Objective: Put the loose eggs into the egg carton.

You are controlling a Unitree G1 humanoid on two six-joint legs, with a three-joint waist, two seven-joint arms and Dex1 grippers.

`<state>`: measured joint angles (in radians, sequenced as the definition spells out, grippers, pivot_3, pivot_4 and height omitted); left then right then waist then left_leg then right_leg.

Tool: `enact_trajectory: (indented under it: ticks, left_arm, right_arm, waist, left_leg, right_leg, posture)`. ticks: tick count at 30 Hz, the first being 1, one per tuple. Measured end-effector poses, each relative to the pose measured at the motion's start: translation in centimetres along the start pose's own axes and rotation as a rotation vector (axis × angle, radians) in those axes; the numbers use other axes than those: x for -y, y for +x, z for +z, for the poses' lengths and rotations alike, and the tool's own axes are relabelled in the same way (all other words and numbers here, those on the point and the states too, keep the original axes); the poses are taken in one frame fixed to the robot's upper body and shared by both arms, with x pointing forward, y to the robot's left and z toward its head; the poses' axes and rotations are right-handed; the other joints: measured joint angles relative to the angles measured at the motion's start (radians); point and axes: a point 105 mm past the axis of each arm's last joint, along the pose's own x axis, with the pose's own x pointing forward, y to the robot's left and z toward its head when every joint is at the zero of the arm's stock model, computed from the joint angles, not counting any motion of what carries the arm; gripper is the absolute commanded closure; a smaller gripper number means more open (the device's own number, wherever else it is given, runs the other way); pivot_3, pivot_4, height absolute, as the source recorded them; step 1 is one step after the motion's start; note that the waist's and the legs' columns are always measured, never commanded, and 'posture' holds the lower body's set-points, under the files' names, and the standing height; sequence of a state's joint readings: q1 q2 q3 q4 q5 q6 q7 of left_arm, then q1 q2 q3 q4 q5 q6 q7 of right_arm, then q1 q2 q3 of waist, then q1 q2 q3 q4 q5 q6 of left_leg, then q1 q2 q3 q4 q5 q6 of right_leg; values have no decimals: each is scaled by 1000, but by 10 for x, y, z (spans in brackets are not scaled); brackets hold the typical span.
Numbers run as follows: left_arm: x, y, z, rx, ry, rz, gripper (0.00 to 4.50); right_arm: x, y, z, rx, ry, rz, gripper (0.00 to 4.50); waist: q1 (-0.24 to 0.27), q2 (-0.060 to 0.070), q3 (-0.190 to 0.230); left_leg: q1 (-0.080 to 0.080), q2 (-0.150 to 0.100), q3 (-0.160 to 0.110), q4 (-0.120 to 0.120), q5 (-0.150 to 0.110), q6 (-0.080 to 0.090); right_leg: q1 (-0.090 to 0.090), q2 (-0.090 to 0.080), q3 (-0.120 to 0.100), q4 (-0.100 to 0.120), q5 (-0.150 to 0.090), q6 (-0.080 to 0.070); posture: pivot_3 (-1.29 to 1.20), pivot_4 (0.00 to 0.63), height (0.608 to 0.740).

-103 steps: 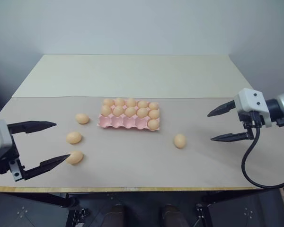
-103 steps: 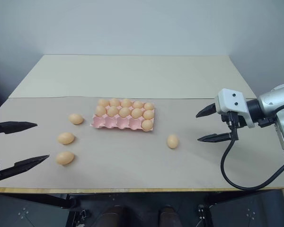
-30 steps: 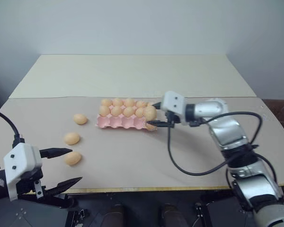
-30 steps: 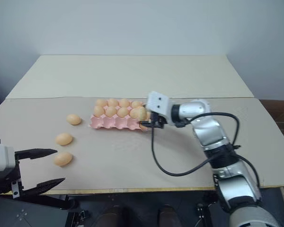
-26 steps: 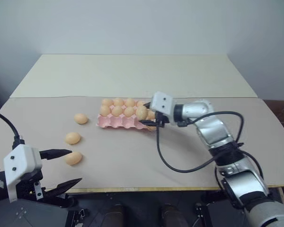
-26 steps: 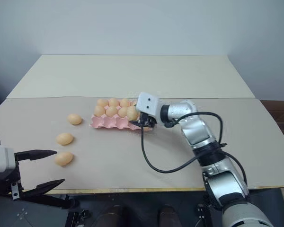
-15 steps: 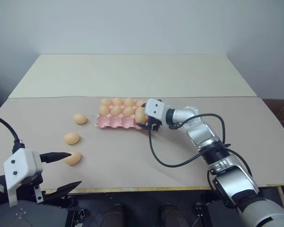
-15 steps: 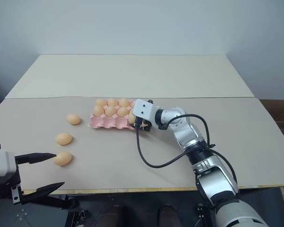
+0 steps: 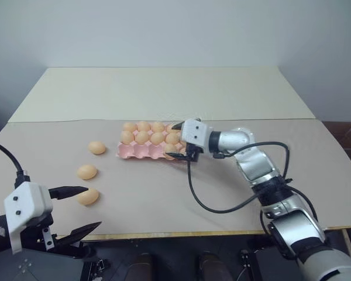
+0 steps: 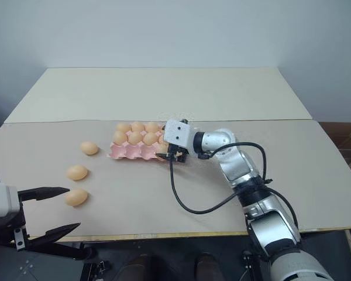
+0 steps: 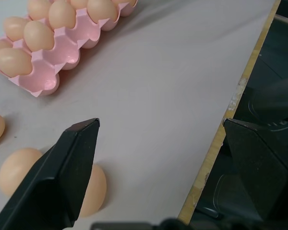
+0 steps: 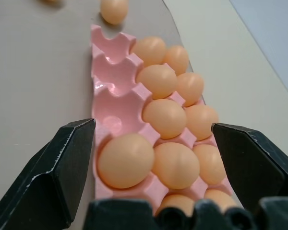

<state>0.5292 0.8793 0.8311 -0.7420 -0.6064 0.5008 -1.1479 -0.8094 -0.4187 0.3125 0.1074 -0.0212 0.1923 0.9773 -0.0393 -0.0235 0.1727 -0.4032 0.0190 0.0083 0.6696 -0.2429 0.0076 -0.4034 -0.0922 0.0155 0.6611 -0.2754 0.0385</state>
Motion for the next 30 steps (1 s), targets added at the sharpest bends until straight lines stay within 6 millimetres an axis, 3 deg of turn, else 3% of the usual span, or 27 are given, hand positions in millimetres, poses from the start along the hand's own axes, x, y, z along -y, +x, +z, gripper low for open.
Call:
enact_trajectory:
  ticks: [10,14,20,24,30]
  left_arm:
    - [2,-3,-7,-22,-24,43,37]
    - [2,-5,-5,-22,-19,60,37]
    - [1,-7,-7,-37,-17,80,37]
    - [-11,-7,-9,-78,11,147,37]
    - [-31,-2,-30,-105,-82,240,37]
  right_arm:
    - [-48,-67,13,-2,76,426,18]
    - [-55,-88,12,-28,88,499,18]
    - [-57,-92,13,-50,85,506,18]
    - [-55,-91,12,-55,90,479,18]
    - [-57,-88,7,-66,116,437,18]
  waist:
    - [2,0,0]
    - [3,0,0]
    - [4,0,0]
    - [10,0,0]
    - [18,0,0]
  left_leg:
    - [1,1,-1,0,0,0]
    - [1,1,-1,0,0,0]
    - [1,0,0,0,0,0]
    - [1,0,0,0,0,0]
    - [1,0,0,0,0,0]
  right_leg:
    - [1,0,-1,-2,0,0]
    - [2,1,-1,-2,0,0]
    - [2,1,0,-2,0,0]
    - [1,1,0,-2,0,0]
    - [1,1,0,-2,0,0]
  posture:
    - [0,150,740]
    - [0,150,740]
    - [0,150,740]
    - [0,150,740]
    - [0,150,740]
